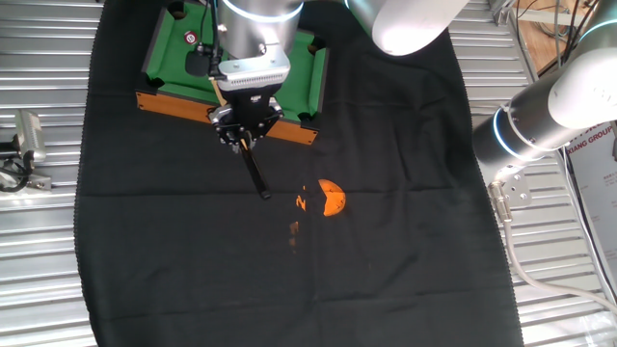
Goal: Hit the pool ball
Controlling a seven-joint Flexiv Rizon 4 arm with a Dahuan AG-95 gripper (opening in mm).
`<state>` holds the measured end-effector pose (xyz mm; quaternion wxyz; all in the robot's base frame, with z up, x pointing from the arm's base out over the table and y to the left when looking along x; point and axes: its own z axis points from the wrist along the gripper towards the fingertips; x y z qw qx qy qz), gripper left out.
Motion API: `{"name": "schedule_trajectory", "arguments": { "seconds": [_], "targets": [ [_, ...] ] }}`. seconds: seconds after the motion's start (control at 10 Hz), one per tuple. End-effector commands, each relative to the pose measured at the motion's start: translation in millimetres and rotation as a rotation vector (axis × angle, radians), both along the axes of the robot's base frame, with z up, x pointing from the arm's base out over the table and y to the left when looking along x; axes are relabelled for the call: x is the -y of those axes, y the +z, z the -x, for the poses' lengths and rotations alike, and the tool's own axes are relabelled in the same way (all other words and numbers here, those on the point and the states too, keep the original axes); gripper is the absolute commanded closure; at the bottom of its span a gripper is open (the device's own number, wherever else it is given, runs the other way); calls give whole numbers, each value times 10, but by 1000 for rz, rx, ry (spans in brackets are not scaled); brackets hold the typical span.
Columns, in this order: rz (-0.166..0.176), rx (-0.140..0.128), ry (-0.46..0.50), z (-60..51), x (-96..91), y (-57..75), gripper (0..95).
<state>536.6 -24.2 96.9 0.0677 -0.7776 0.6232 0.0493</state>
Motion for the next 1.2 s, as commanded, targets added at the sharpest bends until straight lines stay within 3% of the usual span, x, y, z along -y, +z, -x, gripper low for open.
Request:
{"name": "schedule_trajectory", "arguments": {
  "seconds": [0.1, 0.6, 1.2],
  "targets": [
    [9, 0, 1, 2, 3, 1, 950],
    [32, -6, 5, -1, 2, -6, 950],
    [25, -8, 31, -4, 2, -14, 950]
  ]
}}
